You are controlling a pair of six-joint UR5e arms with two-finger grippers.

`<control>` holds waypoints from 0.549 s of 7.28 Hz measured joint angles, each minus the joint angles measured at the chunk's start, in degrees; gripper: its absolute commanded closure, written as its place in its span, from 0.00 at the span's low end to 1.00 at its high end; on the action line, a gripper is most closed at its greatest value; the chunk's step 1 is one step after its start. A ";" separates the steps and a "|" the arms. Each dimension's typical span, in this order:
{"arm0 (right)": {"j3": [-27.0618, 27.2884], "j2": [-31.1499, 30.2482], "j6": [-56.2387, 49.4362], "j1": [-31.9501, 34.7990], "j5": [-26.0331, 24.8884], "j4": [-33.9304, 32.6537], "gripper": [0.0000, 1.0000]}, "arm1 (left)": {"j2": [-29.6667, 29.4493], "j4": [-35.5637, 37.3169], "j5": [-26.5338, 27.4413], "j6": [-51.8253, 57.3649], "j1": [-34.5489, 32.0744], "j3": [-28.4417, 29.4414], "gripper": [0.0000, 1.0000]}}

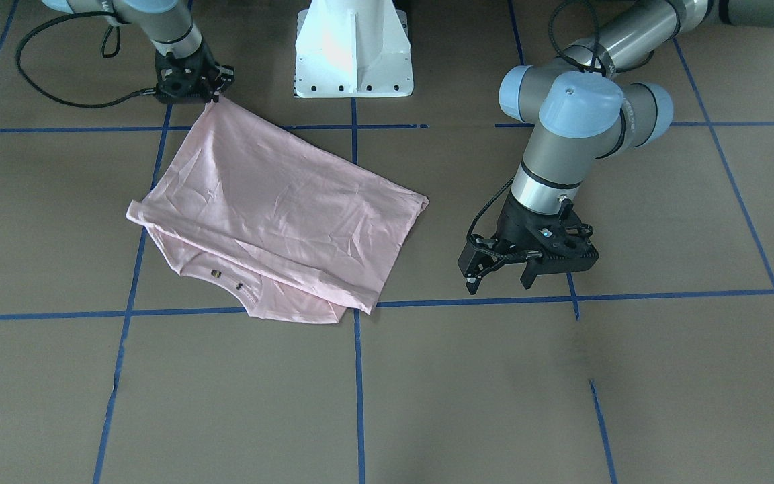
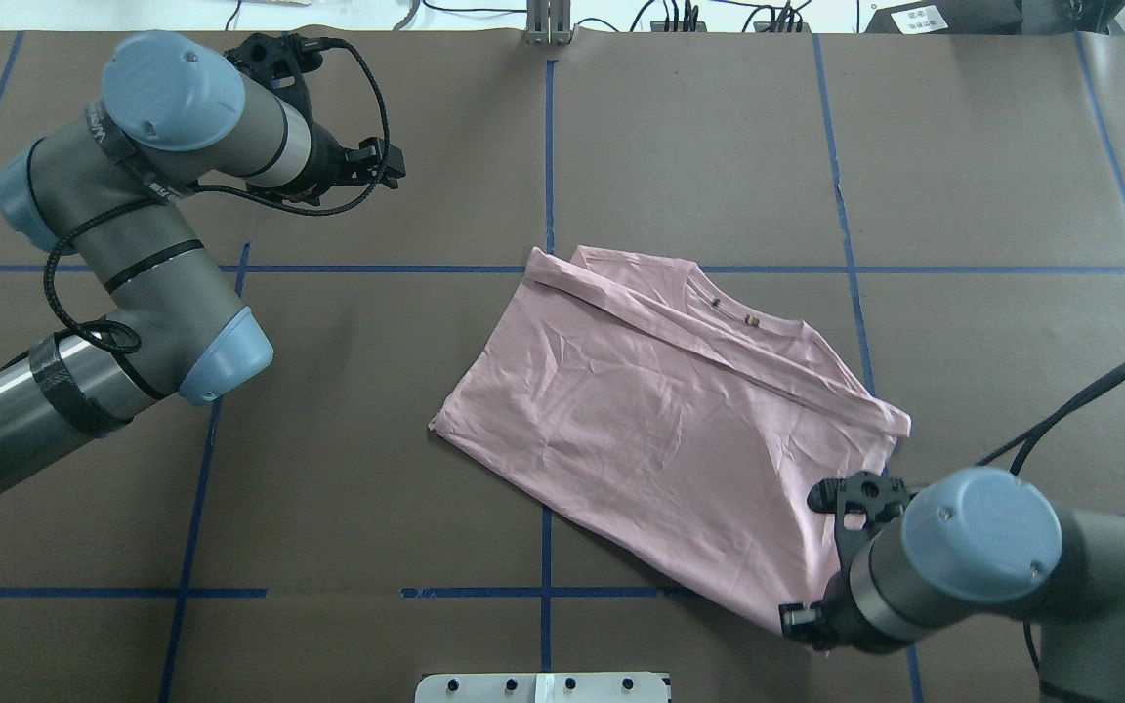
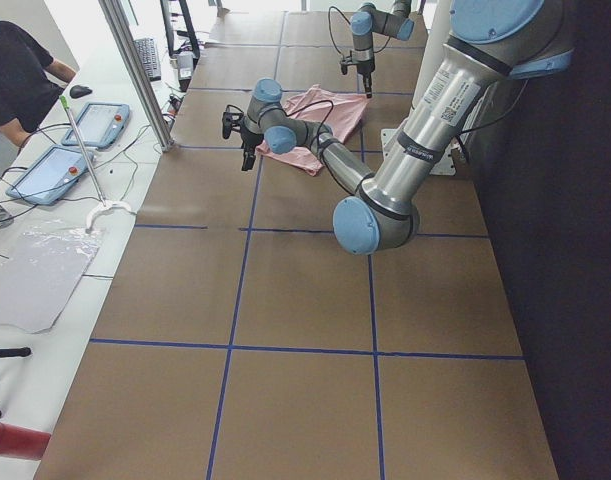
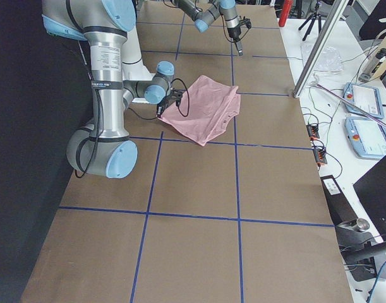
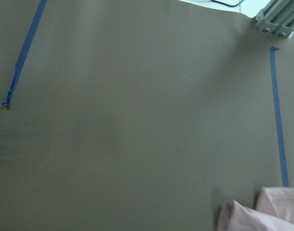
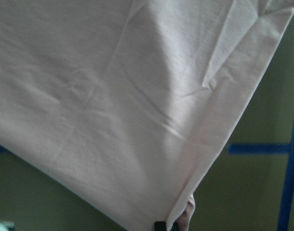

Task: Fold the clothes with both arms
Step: 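Drag the folded shirt toward the robot, rotating it, with the right gripper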

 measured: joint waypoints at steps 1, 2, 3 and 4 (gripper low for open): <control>1.28 0.87 4.76 -4.08 -0.33 0.16 0.00 | 0.14 0.43 -0.03 -0.21 0.28 -0.85 0.00; 1.95 2.33 7.64 -4.88 -0.54 0.25 0.00 | 0.22 0.91 -0.09 -0.43 1.09 -1.71 0.00; 2.40 4.10 8.92 -2.84 -0.58 0.34 0.00 | 0.25 1.98 -0.15 -1.72 2.80 -2.79 0.00; 2.65 6.68 9.30 0.72 -0.56 0.51 0.00 | 0.27 3.05 -0.14 -4.98 5.44 -3.94 0.02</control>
